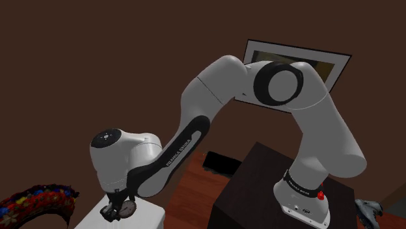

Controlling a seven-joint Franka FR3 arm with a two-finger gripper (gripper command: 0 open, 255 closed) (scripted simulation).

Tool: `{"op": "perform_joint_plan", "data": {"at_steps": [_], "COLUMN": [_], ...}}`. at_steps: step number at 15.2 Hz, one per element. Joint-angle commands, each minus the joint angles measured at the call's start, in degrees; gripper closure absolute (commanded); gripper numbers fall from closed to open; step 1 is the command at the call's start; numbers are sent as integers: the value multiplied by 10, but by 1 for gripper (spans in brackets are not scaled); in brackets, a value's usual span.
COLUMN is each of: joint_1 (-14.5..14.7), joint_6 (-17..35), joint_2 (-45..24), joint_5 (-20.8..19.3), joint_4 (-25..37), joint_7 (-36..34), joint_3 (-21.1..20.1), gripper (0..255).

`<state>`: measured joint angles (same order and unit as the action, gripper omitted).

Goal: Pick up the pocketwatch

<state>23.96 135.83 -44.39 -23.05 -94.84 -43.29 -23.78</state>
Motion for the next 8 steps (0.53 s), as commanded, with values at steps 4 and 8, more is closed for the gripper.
{"op": "perform_joint_plan", "data": {"at_steps": [4, 8], "joint_1": [-7, -10], "joint_6": [-24, -34], "joint_2": [26, 37], "joint_5": [11, 16], "joint_4": [-3, -3], "joint_7": [7, 9], "joint_3": [-11, -15], "gripper": [255, 255]}}
